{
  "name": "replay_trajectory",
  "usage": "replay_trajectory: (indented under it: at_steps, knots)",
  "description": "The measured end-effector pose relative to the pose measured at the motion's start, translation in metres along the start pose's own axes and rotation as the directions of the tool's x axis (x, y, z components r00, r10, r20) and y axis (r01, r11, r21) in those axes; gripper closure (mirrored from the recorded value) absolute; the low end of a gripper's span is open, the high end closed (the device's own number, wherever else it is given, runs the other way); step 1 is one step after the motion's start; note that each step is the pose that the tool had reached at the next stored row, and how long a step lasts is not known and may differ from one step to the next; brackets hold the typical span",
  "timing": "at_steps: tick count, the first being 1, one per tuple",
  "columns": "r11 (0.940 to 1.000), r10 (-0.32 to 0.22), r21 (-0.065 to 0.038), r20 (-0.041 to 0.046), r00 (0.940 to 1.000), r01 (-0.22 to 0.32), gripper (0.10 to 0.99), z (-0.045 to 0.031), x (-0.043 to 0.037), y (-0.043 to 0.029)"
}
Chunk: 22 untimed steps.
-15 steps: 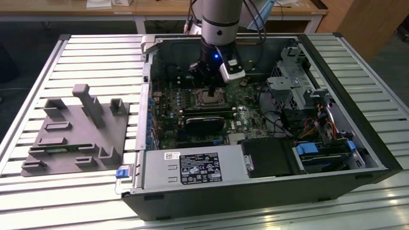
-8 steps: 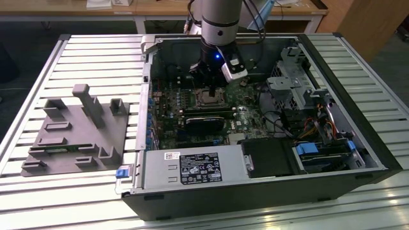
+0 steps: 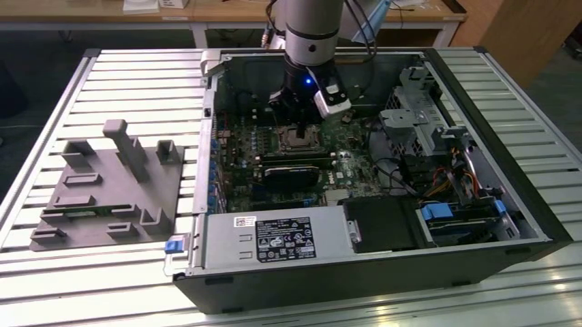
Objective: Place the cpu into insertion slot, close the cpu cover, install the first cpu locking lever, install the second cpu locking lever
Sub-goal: 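Close the cpu cover, then install the first cpu locking lever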
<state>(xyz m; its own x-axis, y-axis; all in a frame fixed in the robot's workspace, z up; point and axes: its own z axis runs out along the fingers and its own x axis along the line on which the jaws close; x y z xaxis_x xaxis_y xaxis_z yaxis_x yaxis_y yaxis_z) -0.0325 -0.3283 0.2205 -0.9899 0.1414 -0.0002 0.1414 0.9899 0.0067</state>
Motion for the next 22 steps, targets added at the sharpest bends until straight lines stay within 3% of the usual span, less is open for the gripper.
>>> replay_trajectory:
  at_steps: [22]
  knots:
    - [1.0000,-0.004,0.000,0.0000,1.0000,0.004,0.980,0.0013,0.0028,-0.0004]
